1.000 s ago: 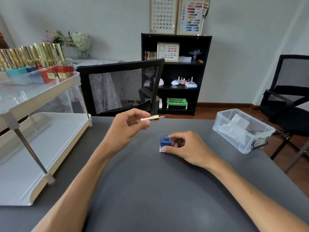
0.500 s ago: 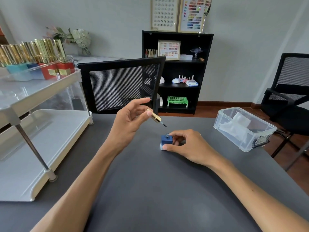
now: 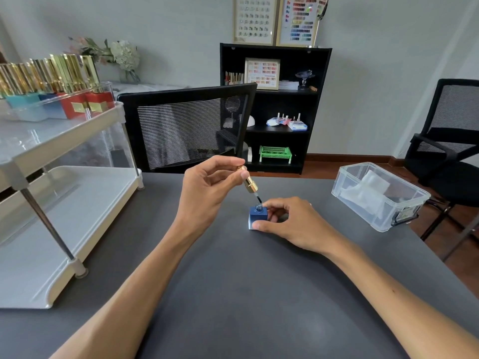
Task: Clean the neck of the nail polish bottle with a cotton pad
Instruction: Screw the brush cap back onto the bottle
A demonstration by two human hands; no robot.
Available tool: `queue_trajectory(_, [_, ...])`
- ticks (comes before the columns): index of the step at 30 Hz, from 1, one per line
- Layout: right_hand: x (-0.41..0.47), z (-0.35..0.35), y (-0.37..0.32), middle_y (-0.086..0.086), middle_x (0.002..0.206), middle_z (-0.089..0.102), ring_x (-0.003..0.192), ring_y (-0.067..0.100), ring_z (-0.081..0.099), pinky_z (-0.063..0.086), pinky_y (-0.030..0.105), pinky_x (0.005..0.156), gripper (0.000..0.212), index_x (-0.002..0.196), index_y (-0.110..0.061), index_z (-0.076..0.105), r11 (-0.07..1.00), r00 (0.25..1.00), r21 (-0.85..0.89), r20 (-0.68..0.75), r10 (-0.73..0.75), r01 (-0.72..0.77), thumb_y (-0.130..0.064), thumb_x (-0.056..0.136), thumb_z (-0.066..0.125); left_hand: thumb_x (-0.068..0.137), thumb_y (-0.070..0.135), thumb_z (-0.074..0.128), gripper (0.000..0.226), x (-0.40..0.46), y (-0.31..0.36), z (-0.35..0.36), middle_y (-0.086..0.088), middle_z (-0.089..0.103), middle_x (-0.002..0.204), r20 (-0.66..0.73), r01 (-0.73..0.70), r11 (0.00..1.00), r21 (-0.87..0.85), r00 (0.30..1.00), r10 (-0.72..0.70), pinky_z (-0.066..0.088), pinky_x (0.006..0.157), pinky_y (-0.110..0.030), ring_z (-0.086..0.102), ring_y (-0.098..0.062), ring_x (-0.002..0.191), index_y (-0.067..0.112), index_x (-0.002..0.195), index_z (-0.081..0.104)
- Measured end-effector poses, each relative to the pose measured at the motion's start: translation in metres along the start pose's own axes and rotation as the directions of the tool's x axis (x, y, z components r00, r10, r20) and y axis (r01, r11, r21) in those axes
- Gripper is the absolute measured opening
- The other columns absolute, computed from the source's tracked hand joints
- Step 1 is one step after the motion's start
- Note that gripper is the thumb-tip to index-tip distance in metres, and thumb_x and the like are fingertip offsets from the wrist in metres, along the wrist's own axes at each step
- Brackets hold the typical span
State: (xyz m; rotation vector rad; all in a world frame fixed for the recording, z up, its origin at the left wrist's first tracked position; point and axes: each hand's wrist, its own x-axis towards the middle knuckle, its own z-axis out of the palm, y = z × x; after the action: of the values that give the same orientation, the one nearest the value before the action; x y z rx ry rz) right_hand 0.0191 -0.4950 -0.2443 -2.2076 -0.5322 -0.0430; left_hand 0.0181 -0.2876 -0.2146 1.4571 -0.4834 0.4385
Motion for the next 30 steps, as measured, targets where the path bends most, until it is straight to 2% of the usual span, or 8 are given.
queue_trajectory(7, [0.0,0.0,-0.002,-0.03,0.064,0.061,0.064,-0.003,0.055,0.043,0.008,0.065,0.013,0.091,-0.035,0.073,1.0,1.0,-0.009,0.01,-0.008,0.008,-0.041,0.081,0.08,0.078,0.024,0.081,0.025,-0.001,-0.003,0.001,-0.006,0.077,0.093,0.028,0.007,0.999,0.052,1.0,-0.008,0.059,0.086,-0.032,0.075,-0.021,0.088,0.016,0.101,0.076])
queue_trajectory(13, [0.0,0.0,0.0,-0.03,0.065,0.061,0.065,-0.003,0.055,0.044,0.009,0.068,0.016,0.094,-0.036,0.074,1.0,1.0,-0.006,0.013,-0.015,0.015,-0.043,0.081,0.08,0.079,0.023,0.08,0.023,-0.003,-0.004,0.002,-0.001,0.077,0.093,0.056,-0.002,0.995,0.1,0.998,-0.004,0.059,0.085,-0.03,0.075,-0.017,0.087,0.02,0.101,0.076])
queue_trajectory(18, [-0.001,0.0,0.0,-0.029,0.068,0.062,0.066,-0.004,0.057,0.043,0.006,0.069,0.011,0.087,-0.043,0.07,0.999,0.999,-0.004,0.017,-0.032,0.032,-0.043,0.081,0.079,0.083,0.02,0.079,0.022,-0.007,-0.005,0.006,0.005,0.078,0.092,0.125,-0.078,0.967,0.241,0.991,0.048,0.058,0.083,-0.023,0.075,-0.011,0.087,0.02,0.104,0.077])
queue_trajectory(22, [0.0,0.001,-0.001,-0.029,0.069,0.062,0.067,-0.004,0.058,0.044,0.008,0.068,0.01,0.082,-0.044,0.068,0.999,0.999,-0.015,0.016,-0.031,0.031,-0.046,0.081,0.078,0.085,0.02,0.078,0.023,-0.009,-0.009,0.01,0.011,0.077,0.095,0.176,-0.139,0.937,0.32,0.981,0.085,0.059,0.083,-0.026,0.074,-0.012,0.089,0.021,0.107,0.077])
queue_trajectory(25, [0.0,0.001,0.0,-0.028,0.068,0.062,0.066,-0.004,0.057,0.044,0.009,0.068,0.01,0.081,-0.043,0.068,0.999,0.999,-0.019,0.015,-0.038,0.038,-0.046,0.081,0.078,0.085,0.019,0.078,0.026,-0.009,-0.012,0.012,0.008,0.077,0.093,0.187,-0.127,0.936,0.327,0.98,0.068,0.06,0.083,-0.028,0.074,-0.014,0.089,0.022,0.111,0.075])
queue_trajectory(30, [0.0,0.001,-0.001,-0.029,0.067,0.061,0.065,-0.004,0.056,0.044,0.008,0.068,0.012,0.079,-0.042,0.067,0.999,0.999,-0.017,0.013,-0.041,0.041,-0.045,0.081,0.078,0.084,0.016,0.079,0.023,-0.007,-0.016,0.011,0.002,0.075,0.098,0.169,-0.106,0.949,0.298,0.984,0.057,0.059,0.082,-0.027,0.073,-0.013,0.09,0.013,0.107,0.076])
